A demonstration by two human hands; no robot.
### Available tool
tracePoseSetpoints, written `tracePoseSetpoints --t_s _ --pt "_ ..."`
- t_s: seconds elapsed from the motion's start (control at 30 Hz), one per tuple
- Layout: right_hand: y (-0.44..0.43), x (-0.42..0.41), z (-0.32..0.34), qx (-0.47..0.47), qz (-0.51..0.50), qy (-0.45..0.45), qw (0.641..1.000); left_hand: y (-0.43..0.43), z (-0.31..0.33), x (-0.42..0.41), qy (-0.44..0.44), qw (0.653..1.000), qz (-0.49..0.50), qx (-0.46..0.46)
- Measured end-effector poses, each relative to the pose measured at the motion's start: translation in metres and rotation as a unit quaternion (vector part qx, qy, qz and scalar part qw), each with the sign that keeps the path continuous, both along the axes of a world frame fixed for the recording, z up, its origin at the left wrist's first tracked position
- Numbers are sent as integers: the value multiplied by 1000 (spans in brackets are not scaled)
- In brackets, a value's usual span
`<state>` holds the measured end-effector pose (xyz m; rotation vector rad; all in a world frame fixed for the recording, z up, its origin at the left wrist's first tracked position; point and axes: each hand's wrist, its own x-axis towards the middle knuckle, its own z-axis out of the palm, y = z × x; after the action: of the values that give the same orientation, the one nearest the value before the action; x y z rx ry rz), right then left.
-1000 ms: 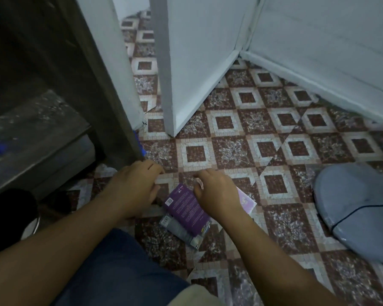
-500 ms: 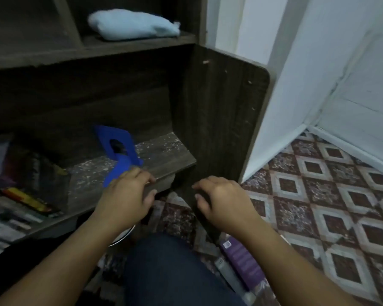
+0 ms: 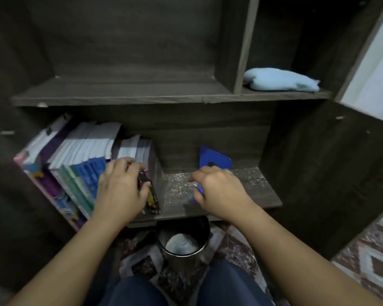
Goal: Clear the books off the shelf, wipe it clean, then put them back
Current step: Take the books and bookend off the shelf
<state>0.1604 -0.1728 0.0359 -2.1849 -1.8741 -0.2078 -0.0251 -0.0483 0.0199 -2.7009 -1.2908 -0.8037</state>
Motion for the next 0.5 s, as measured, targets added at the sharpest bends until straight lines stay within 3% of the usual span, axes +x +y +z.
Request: tracePoseSetpoints --t_s 0.5 --pt "108 -37 -15 -99 126 -32 987 21 -24 -28 35 998 45 -29"
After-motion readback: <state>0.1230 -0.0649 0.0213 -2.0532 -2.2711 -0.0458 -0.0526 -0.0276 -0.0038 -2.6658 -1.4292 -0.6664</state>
